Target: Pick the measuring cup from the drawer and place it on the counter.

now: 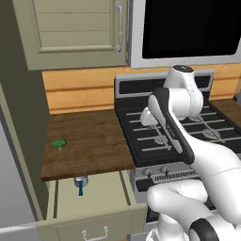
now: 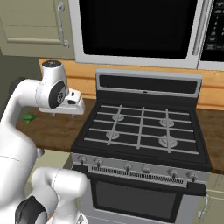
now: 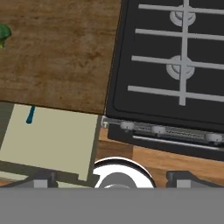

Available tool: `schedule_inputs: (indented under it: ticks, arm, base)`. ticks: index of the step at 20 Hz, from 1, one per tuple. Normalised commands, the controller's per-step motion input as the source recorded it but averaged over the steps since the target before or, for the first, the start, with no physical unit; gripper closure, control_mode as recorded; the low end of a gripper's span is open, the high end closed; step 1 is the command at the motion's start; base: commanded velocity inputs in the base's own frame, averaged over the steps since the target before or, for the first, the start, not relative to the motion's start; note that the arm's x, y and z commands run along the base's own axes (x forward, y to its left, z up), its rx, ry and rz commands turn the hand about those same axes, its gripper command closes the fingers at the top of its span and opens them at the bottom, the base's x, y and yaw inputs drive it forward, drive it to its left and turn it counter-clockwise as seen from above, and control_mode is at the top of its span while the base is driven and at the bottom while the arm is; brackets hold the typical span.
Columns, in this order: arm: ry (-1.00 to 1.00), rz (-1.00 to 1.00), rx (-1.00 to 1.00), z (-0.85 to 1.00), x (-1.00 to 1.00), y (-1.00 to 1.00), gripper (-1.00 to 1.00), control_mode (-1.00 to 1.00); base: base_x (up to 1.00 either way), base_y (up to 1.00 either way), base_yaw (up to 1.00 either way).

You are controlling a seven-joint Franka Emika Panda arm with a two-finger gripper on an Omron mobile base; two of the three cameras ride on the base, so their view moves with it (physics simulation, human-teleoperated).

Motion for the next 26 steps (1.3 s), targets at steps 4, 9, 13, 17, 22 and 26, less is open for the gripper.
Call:
schedule_inputs:
  ticks: [4,9,13,17,22,26]
  arm:
    - [0.0,0.0,0.0,0.0,0.0,0.0,-1.0,1.0]
    - [0.0,0.0,0.0,0.0,0.0,0.0,-1.0,1.0]
    - [0.0,0.0,0.0,0.0,0.0,0.0,-1.0,1.0]
    - [0.0,0.0,0.0,0.0,0.0,0.0,-1.0,1.0]
    - [0.0,0.0,0.0,0.0,0.0,0.0,-1.0,1.0]
    - [0.0,0.0,0.0,0.0,0.0,0.0,-1.0,1.0]
  base:
    - [-0.01,0.0,0.0]
    - [0.02,-0.56,0.52]
    - [0.0,-0.94,0.65]
    - [0.0,-0.61,0.81]
    - [0.28,-0.01,0.99]
    - [0.58,-0.31,0.8]
